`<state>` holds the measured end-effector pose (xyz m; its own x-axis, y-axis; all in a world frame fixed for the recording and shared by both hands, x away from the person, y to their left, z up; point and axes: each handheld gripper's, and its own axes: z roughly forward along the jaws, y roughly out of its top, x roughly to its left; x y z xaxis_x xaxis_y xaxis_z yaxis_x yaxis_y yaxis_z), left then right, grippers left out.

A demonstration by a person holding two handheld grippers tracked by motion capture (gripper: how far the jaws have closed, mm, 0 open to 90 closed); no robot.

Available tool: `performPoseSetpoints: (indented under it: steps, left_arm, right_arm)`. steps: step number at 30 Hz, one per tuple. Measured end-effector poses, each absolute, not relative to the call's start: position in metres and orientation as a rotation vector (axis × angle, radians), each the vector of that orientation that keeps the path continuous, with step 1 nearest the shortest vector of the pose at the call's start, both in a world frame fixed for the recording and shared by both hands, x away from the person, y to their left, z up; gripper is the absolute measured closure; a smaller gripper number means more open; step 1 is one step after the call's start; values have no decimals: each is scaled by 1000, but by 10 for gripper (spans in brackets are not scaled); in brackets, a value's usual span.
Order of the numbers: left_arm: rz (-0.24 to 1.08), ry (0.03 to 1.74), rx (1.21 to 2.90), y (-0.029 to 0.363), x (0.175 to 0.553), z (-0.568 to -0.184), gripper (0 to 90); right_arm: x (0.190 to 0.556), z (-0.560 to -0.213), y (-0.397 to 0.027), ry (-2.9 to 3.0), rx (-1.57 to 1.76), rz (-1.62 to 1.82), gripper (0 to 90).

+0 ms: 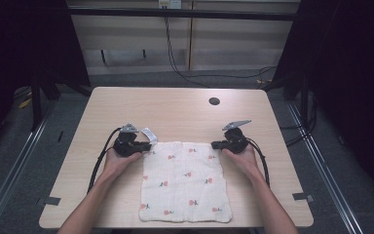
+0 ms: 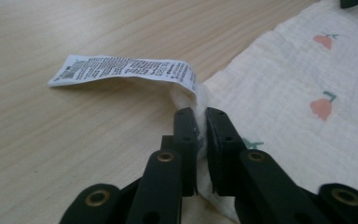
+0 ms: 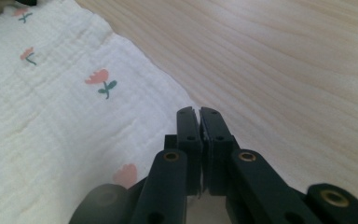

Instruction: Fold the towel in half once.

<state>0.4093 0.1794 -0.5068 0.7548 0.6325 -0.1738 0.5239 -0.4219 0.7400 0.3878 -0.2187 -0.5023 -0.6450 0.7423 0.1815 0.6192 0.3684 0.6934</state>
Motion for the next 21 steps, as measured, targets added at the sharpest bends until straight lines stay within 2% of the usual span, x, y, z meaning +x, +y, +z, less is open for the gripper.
performPoseSetpoints:
  steps: [4, 21]
  left_arm:
    - [113, 842, 2084, 181, 408, -501, 851]
    - [116, 756, 1970, 184, 403, -472, 854]
  right_arm:
    - [387, -499, -220, 2439, 1241, 1177, 876]
    - [388, -472, -235, 2337, 1233, 1322, 879]
